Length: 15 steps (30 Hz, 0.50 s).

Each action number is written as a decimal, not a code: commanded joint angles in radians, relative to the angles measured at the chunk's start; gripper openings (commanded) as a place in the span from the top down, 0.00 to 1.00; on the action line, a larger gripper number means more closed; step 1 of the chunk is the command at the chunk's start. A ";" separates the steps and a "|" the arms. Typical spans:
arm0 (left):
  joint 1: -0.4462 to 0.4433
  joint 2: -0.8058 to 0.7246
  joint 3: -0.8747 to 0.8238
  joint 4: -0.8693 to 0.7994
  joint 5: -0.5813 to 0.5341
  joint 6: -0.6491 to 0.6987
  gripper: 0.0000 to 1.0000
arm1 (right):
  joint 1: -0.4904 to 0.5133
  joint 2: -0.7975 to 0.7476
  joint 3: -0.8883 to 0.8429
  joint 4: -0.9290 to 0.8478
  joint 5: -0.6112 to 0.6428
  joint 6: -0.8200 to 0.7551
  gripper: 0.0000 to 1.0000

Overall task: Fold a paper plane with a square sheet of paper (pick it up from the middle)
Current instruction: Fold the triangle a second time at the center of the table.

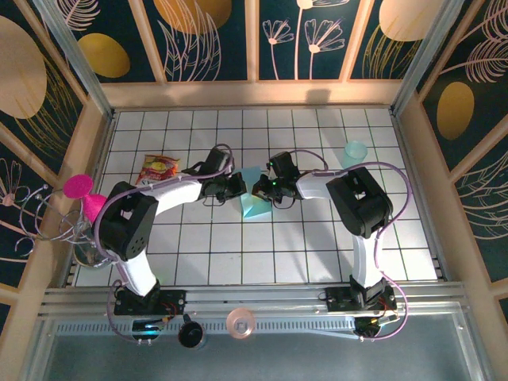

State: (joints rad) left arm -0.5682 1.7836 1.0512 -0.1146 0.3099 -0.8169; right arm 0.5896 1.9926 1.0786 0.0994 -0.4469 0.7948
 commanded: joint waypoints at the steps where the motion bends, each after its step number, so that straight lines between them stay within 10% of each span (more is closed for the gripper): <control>1: -0.050 0.006 -0.010 0.008 0.029 -0.038 0.95 | -0.014 0.051 -0.037 -0.084 0.060 0.020 0.97; 15: -0.079 0.060 -0.059 0.029 0.061 -0.066 0.95 | -0.013 0.061 -0.045 -0.083 0.054 0.036 0.97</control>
State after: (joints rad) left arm -0.6384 1.8210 0.9993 -0.0860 0.3466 -0.8700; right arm 0.5884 1.9930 1.0771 0.1017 -0.4473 0.8215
